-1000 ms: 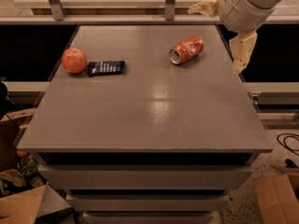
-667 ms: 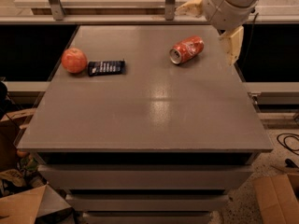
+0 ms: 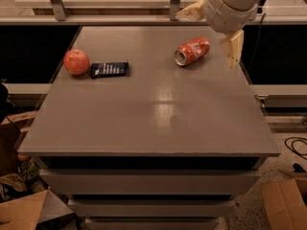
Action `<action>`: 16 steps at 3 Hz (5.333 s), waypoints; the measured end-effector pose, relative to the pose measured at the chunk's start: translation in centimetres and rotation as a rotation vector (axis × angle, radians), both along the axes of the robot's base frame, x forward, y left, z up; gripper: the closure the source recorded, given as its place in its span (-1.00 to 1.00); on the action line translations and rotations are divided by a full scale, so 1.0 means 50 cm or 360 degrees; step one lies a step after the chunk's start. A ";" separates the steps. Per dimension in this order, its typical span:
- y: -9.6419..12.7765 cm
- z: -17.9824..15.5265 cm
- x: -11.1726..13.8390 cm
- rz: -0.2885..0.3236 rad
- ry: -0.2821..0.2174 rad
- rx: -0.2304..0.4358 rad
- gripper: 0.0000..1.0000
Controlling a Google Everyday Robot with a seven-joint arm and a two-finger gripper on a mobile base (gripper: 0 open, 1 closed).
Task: Pick coke can
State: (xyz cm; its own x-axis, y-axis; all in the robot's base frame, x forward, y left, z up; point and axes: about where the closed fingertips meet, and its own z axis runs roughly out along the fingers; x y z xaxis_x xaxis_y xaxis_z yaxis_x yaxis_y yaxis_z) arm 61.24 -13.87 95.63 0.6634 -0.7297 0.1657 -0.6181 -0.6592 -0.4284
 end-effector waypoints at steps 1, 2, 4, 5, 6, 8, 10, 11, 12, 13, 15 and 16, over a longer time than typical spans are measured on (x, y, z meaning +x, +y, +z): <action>0.010 -0.043 0.038 -0.0024 0.0050 -0.0038 -1.00; 0.019 -0.079 0.081 -0.0086 0.0060 -0.0104 -1.00; 0.020 -0.145 0.175 -0.0238 0.0028 -0.0232 -1.00; 0.014 -0.171 0.206 -0.0279 0.0017 -0.0267 -1.00; 0.008 -0.193 0.226 -0.0301 0.0020 -0.0289 -1.00; -0.009 -0.212 0.245 -0.0327 0.0022 -0.0297 -0.17; -0.014 -0.203 0.251 -0.0323 -0.0003 -0.0287 0.76; -0.018 -0.176 0.255 -0.0328 -0.0053 -0.0269 1.00; -0.023 -0.139 0.259 -0.0326 -0.0105 -0.0237 1.00; -0.028 -0.100 0.262 -0.0312 -0.0147 -0.0203 1.00; -0.028 -0.062 0.260 -0.0241 -0.0150 -0.0123 1.00; -0.026 -0.054 0.258 -0.0214 -0.0146 -0.0107 1.00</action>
Offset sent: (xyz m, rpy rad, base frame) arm 0.0690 0.0126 -0.0583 -0.1241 0.0397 -0.1146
